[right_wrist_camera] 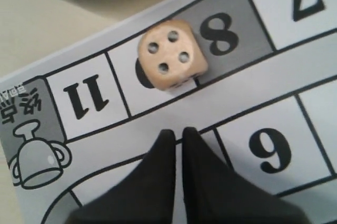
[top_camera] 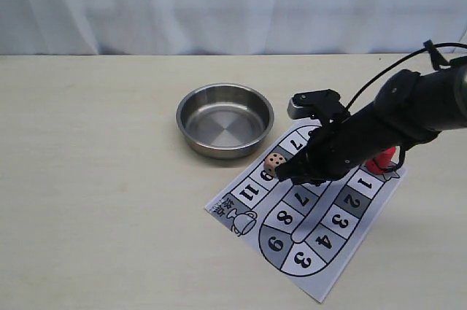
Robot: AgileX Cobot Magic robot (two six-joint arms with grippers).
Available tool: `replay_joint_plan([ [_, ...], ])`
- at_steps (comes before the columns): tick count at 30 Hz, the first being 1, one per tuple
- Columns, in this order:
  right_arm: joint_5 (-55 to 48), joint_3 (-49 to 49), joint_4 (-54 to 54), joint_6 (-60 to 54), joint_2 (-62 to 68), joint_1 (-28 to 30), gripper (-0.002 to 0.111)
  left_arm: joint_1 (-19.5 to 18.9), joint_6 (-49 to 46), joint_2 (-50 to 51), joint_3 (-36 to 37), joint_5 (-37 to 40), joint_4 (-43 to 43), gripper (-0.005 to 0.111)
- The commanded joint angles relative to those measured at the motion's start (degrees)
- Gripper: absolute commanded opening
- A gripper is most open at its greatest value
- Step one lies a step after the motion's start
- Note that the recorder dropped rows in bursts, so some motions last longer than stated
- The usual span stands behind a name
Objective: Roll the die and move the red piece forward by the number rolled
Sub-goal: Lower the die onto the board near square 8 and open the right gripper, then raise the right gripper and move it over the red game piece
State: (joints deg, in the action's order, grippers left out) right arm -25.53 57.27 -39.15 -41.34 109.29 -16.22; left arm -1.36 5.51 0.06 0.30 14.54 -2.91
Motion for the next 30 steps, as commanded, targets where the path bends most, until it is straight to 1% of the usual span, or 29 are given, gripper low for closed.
replay_joint_plan([
  [1,-0.6,2.5,13.8,15.0,0.9,-3.0,0.004,0.0,0.2,-0.1,-0.3,-0.7,0.1,0.000],
  [5,-2.7,5.5,25.1,27.0,1.5,-6.1,0.004,0.0,0.2,-0.1,-0.3,-0.7,0.0,0.000],
  [8,-4.9,7.0,32.3,35.7,2.0,-7.3,0.004,0.0,0.2,-0.1,-0.3,-0.7,0.0,0.000],
  [10,-5.5,7.2,35.5,37.7,2.3,-7.5,0.004,0.0,0.2,-0.1,-0.3,-0.7,0.0,0.000],
  [17,-2.9,7.2,35.6,37.5,2.3,-7.6,0.004,0.0,0.2,-0.1,-0.3,-0.7,0.1,0.000],
  [24,-2.8,7.2,35.6,37.5,2.3,-7.6,0.004,0.0,0.2,-0.1,-0.3,-0.7,0.1,0.000],
  [30,-5.9,7.4,35.6,37.5,0.8,-7.6,0.004,0.0,0.2,-0.1,-0.3,-0.7,0.2,0.000],
])
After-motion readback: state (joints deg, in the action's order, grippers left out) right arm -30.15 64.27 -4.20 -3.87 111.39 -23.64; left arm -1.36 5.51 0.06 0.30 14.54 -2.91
